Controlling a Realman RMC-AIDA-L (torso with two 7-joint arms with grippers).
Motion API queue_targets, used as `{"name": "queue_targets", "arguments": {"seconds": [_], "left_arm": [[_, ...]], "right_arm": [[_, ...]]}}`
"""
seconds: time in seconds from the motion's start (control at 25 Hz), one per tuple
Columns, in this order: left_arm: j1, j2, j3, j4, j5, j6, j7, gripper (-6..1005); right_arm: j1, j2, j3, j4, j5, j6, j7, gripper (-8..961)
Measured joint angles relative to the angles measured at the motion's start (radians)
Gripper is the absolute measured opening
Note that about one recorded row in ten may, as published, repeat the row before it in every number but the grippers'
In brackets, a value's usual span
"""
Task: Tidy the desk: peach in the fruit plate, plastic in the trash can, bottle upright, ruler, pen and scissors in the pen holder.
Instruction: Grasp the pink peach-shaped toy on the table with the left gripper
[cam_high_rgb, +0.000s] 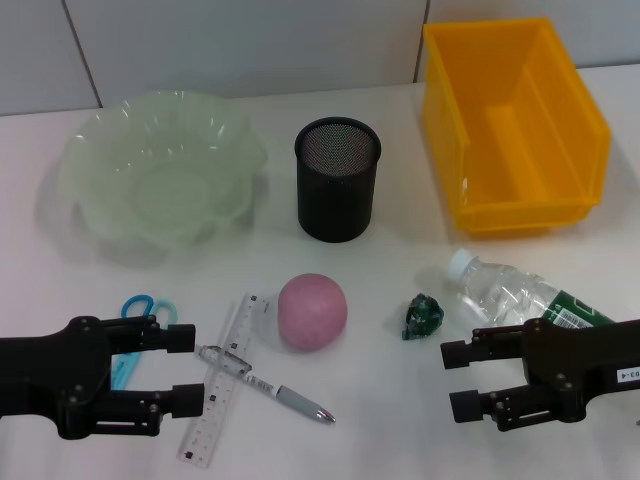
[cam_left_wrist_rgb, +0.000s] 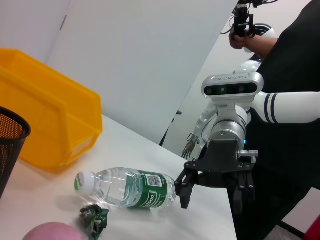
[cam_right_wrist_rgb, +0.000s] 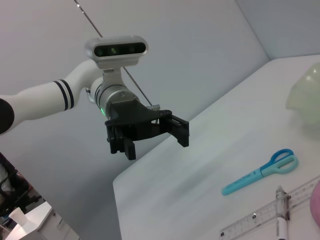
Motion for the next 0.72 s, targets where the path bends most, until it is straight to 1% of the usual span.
{"name": "queue_targets", "arguments": {"seconds": [0.44,0.72], "left_arm": [[-0.007,-0.002,0.000,0.000,0.000,-0.002,0.000,795],[-0.012,-0.008,0.000,0.000,0.000,-0.003,0.000,786]], "right_arm": [[0.001,-0.004,-0.004,0.000,0.000,0.001,0.001,759],[0.002,-0.004,-0.005,0.000,-0.001,0.001,0.002,758]]}}
